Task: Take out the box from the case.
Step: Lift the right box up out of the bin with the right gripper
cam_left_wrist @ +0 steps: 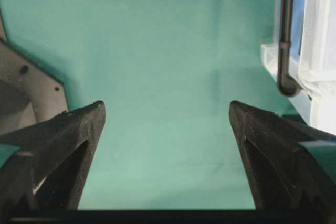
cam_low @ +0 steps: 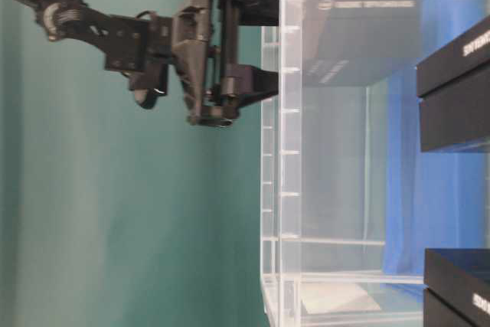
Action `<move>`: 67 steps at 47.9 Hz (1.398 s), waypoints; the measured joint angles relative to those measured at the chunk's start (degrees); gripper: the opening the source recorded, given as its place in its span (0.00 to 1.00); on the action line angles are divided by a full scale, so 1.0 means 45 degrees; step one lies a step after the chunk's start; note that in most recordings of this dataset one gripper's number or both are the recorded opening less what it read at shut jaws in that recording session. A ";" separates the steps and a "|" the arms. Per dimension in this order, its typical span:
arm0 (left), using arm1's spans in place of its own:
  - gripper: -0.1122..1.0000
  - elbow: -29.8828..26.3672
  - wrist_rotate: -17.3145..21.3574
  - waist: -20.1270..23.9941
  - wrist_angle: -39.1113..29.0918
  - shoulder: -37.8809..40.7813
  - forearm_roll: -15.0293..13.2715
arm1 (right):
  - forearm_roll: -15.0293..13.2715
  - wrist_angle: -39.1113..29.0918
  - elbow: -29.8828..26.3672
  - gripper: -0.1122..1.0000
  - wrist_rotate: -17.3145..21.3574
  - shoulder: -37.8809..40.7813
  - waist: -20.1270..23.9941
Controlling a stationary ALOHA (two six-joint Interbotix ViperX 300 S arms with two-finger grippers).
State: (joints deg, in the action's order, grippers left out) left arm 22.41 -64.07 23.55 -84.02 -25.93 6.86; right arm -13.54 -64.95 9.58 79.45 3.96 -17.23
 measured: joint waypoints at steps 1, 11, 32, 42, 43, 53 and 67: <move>0.98 0.0000 0.0000 0.0000 0.0000 0.0000 0.0020 | 0.0020 -0.0098 -0.0059 0.70 -0.0020 -0.0059 0.0020; 0.98 0.0020 0.0020 -0.0020 0.0195 -0.0039 0.0020 | 0.0000 -0.1191 -0.0723 0.70 -0.0020 -0.0703 0.0000; 0.98 0.0039 0.0039 -0.0020 0.0469 -0.0059 0.0059 | -0.0020 -0.2559 -0.1895 0.70 -0.0234 -0.1387 0.0020; 0.98 0.0039 0.0039 -0.0020 0.0469 -0.0059 0.0098 | -0.0020 -0.3066 -0.2813 0.70 -0.0410 -0.1367 0.0059; 0.98 0.0039 0.0039 -0.0020 0.0469 -0.0059 0.0098 | -0.0020 -0.3145 -0.2891 0.70 -0.0430 -0.1387 0.0059; 0.98 0.0039 0.0039 0.0000 0.0586 -0.0059 0.0156 | -0.0020 -0.3965 -0.3652 0.70 -0.0488 -0.1387 0.0195; 0.98 0.0039 0.0059 0.0020 0.0762 -0.0059 0.0156 | -0.0039 -0.5117 -0.4531 0.70 -0.0547 -0.1387 0.0566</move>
State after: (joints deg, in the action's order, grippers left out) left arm 22.59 -63.81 23.64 -80.60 -26.19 7.56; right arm -13.71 -87.98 -10.81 76.99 -2.29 -14.68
